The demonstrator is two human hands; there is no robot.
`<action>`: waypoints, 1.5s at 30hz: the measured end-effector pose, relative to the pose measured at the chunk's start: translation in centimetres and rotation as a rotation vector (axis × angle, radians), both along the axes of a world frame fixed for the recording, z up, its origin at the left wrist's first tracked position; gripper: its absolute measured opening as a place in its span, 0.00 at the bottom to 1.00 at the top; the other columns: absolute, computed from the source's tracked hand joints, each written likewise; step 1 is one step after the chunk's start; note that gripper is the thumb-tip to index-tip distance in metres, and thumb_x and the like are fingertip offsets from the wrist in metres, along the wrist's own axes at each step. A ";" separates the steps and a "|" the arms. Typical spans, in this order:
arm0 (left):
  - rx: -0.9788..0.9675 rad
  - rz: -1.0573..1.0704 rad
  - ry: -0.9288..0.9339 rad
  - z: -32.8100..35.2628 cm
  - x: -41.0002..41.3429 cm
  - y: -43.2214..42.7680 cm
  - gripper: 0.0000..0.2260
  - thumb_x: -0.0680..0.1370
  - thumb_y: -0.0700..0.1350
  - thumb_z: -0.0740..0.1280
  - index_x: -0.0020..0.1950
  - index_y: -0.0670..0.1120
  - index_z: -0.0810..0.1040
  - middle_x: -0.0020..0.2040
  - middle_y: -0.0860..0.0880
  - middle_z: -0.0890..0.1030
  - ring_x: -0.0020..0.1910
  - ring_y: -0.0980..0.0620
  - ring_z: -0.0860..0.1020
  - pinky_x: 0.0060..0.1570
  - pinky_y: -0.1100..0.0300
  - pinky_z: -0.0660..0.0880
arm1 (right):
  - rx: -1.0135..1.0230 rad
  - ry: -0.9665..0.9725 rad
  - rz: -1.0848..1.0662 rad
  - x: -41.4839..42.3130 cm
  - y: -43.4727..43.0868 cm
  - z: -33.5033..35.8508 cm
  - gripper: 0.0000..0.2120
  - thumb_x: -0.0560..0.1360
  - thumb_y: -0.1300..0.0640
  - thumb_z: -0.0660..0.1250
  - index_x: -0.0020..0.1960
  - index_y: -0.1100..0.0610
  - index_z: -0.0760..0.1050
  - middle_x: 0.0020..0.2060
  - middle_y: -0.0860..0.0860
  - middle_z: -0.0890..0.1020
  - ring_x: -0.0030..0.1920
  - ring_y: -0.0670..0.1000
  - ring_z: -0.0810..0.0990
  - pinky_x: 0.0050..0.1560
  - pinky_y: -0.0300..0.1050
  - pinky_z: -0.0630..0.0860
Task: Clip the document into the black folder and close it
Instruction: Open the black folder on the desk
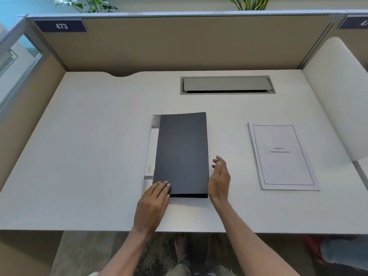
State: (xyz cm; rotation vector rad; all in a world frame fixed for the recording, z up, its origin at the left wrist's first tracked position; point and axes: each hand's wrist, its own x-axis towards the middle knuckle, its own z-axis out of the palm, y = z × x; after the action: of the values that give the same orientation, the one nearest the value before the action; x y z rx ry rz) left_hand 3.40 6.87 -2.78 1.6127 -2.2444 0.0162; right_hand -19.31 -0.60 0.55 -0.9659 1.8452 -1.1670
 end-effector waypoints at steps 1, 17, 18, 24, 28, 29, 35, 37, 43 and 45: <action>-0.002 0.007 0.020 0.3 0.1 0.1 0.17 0.84 0.45 0.62 0.67 0.40 0.83 0.64 0.44 0.85 0.64 0.44 0.83 0.64 0.50 0.81 | -0.011 -0.145 -0.079 0.1 -0.2 0.1 0.22 0.83 0.49 0.48 0.68 0.51 0.75 0.62 0.49 0.81 0.64 0.52 0.79 0.66 0.49 0.75; 0.050 0.208 0.555 2.5 2.6 1.1 0.17 0.86 0.42 0.58 0.73 0.39 0.76 0.68 0.46 0.80 0.69 0.52 0.78 0.71 0.60 0.74 | 0.178 0.885 0.822 4.9 0.3 -2.0 0.32 0.83 0.46 0.61 0.83 0.50 0.53 0.83 0.55 0.52 0.83 0.56 0.49 0.80 0.52 0.59; 0.034 0.258 0.607 2.6 3.0 1.1 0.14 0.87 0.42 0.58 0.69 0.39 0.77 0.63 0.46 0.81 0.63 0.51 0.81 0.65 0.58 0.78 | 0.188 0.889 0.821 4.9 0.3 -2.1 0.31 0.83 0.46 0.61 0.82 0.50 0.54 0.83 0.55 0.52 0.83 0.56 0.49 0.80 0.51 0.58; -0.020 0.773 0.954 2.8 6.2 1.1 0.14 0.86 0.47 0.61 0.42 0.46 0.73 0.34 0.50 0.76 0.33 0.49 0.78 0.34 0.73 0.75 | 0.186 0.905 0.801 4.7 0.2 -2.5 0.32 0.82 0.45 0.63 0.82 0.47 0.54 0.83 0.52 0.52 0.83 0.53 0.50 0.80 0.48 0.60; 0.106 1.029 1.175 1.9 8.2 0.8 0.18 0.84 0.44 0.64 0.34 0.46 0.66 0.30 0.51 0.75 0.40 0.48 0.88 0.26 0.61 0.77 | 0.202 0.897 0.800 4.7 0.0 -2.5 0.32 0.82 0.45 0.63 0.82 0.46 0.54 0.83 0.51 0.52 0.83 0.52 0.49 0.79 0.48 0.61; 0.131 1.066 1.215 1.7 8.5 0.7 0.19 0.83 0.43 0.65 0.34 0.46 0.64 0.28 0.53 0.75 0.41 0.48 0.89 0.26 0.62 0.74 | 0.204 0.895 0.799 4.7 0.0 -2.5 0.32 0.82 0.45 0.63 0.82 0.45 0.54 0.83 0.51 0.52 0.83 0.52 0.49 0.79 0.48 0.61; 0.243 1.247 1.473 0.5 10.1 0.0 0.09 0.81 0.41 0.71 0.42 0.39 0.81 0.42 0.40 0.87 0.38 0.48 0.89 0.50 0.53 0.85 | 0.210 0.881 0.796 4.5 0.1 -2.6 0.33 0.82 0.45 0.64 0.82 0.44 0.54 0.83 0.50 0.52 0.83 0.52 0.49 0.78 0.49 0.62; 0.280 1.286 1.527 0.6 10.7 -0.2 0.07 0.81 0.39 0.72 0.44 0.39 0.82 0.43 0.39 0.86 0.37 0.48 0.89 0.45 0.55 0.86 | 0.208 0.878 0.789 4.5 0.1 -2.6 0.32 0.82 0.45 0.64 0.82 0.44 0.55 0.83 0.49 0.52 0.83 0.51 0.49 0.77 0.48 0.63; 0.368 1.353 1.453 0.4 11.7 -0.2 0.06 0.79 0.38 0.75 0.44 0.37 0.83 0.42 0.39 0.87 0.40 0.43 0.89 0.37 0.58 0.86 | 0.204 0.879 0.776 4.6 0.3 -2.7 0.32 0.82 0.46 0.64 0.82 0.44 0.56 0.83 0.49 0.53 0.83 0.51 0.50 0.77 0.48 0.66; 0.393 1.372 1.381 0.3 11.7 -0.3 0.06 0.78 0.39 0.75 0.43 0.38 0.83 0.39 0.41 0.87 0.39 0.43 0.89 0.40 0.55 0.86 | 0.205 0.876 0.771 4.6 0.2 -2.8 0.32 0.81 0.46 0.65 0.82 0.43 0.56 0.83 0.49 0.53 0.83 0.51 0.50 0.76 0.48 0.66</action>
State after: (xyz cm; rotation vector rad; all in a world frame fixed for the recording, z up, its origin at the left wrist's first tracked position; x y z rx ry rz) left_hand 15.08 6.58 -2.48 1.9843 0.0106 -0.8687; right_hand -14.70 -0.40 -2.22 -2.0157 1.8227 -0.0512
